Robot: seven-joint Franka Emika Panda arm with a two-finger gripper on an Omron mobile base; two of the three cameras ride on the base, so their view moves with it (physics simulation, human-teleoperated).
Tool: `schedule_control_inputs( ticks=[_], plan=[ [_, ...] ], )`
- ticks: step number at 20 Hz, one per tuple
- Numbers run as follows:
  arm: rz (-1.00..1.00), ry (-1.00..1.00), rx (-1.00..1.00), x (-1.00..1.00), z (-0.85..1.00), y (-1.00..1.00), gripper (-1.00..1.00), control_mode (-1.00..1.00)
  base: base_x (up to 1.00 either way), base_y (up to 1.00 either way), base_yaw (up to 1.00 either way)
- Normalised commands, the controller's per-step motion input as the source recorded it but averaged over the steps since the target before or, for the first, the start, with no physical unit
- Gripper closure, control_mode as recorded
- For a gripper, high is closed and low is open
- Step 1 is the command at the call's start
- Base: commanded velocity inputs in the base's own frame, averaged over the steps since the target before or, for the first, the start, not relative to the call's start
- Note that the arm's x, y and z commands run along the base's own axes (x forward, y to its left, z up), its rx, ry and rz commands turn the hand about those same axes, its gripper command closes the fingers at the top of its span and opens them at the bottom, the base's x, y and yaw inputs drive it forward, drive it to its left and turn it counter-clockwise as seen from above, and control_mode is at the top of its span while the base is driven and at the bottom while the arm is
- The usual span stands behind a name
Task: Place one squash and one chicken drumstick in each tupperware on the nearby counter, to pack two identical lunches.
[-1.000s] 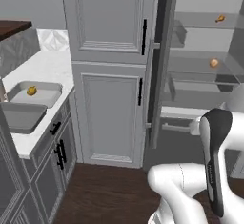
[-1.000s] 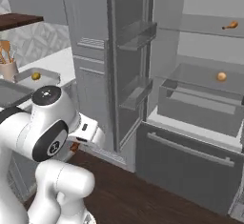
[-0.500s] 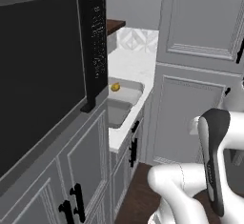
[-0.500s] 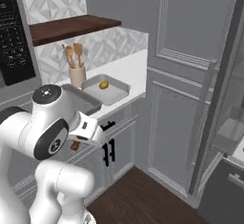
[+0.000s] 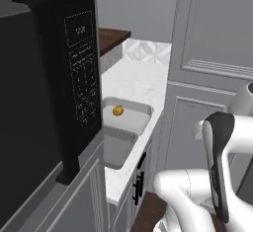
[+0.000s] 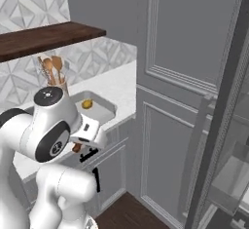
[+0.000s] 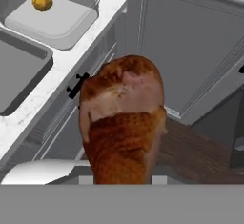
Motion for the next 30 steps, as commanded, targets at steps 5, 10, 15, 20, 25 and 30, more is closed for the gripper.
schedule_control_inputs(
  ticks=[5, 10, 15, 20, 25, 30],
  plan=[
    [0.00, 0.00, 0.00, 0.00, 0.00, 0.00, 1.00, 1.00, 1.00, 0.29, 0.16],
    [0.00, 0.00, 0.00, 0.00, 0.00, 0.00, 1.00, 1.00, 1.00, 0.53, 0.32],
    [0.00, 0.00, 0.00, 0.00, 0.00, 0.00, 1.00, 1.00, 1.00, 0.40, 0.40],
    [0.00, 0.00, 0.00, 0.00, 0.00, 0.00, 1.00, 1.00, 1.00, 0.45, 0.44],
    [0.00, 0.00, 0.00, 0.00, 0.00, 0.00, 1.00, 1.00, 1.00, 0.52, 0.43],
    [0.00, 0.00, 0.00, 0.00, 0.00, 0.00, 1.00, 1.00, 1.00, 0.56, 0.41]
  ],
)
